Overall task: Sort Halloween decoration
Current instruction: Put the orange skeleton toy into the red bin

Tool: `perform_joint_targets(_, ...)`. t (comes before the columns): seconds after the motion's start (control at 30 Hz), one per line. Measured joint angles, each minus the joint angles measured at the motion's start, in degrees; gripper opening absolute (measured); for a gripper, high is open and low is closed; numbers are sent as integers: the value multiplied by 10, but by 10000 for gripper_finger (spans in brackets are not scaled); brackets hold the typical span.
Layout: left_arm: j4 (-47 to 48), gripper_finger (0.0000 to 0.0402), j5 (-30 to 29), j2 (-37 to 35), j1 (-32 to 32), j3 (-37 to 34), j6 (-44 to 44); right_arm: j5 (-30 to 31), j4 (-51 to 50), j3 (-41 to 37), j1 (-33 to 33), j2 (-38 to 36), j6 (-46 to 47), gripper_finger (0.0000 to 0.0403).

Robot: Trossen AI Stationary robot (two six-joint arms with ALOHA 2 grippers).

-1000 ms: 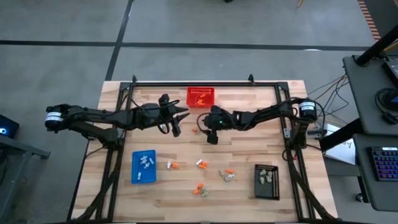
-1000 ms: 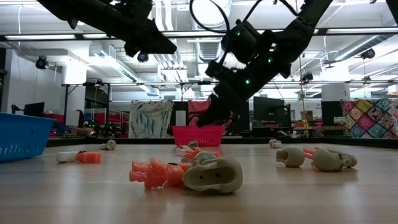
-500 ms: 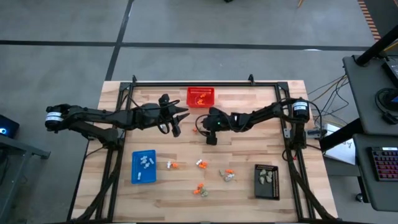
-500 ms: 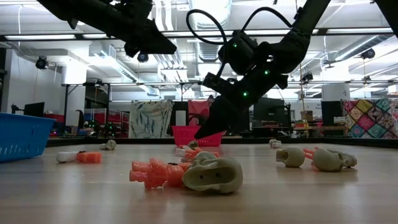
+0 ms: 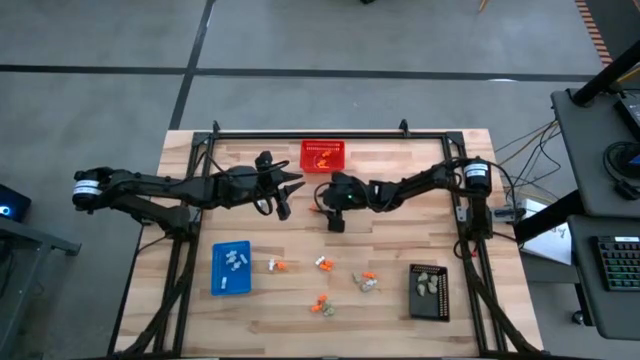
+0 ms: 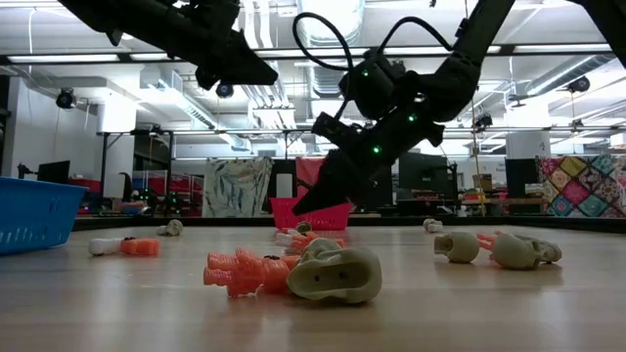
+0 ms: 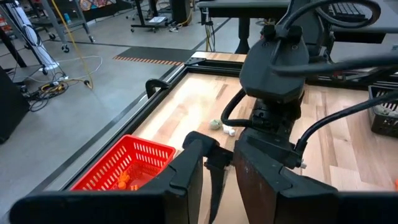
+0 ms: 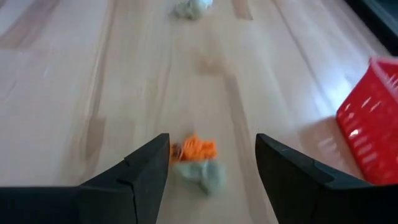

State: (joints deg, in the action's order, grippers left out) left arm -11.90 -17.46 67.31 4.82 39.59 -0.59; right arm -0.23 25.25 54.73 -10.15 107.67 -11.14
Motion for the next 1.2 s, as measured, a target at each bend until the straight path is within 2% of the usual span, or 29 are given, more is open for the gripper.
perform_joint_targets(0.17, 0, 75, 0, 0, 0, 0, 0, -3, -29, 25, 0, 2, -4, 226)
perform_joint_targets(0.67, 0, 75, 0, 0, 0, 0, 0, -4, -39, 30, 1, 3, 16, 226)
perform_joint_targets(1.0, 1, 75, 0, 0, 0, 0, 0, 0, -46, 64, 9, 59, 38, 226)
perform_joint_targets(1.2, 8, 75, 0, 0, 0, 0, 0, 3, -142, 116, 7, 73, 36, 226)
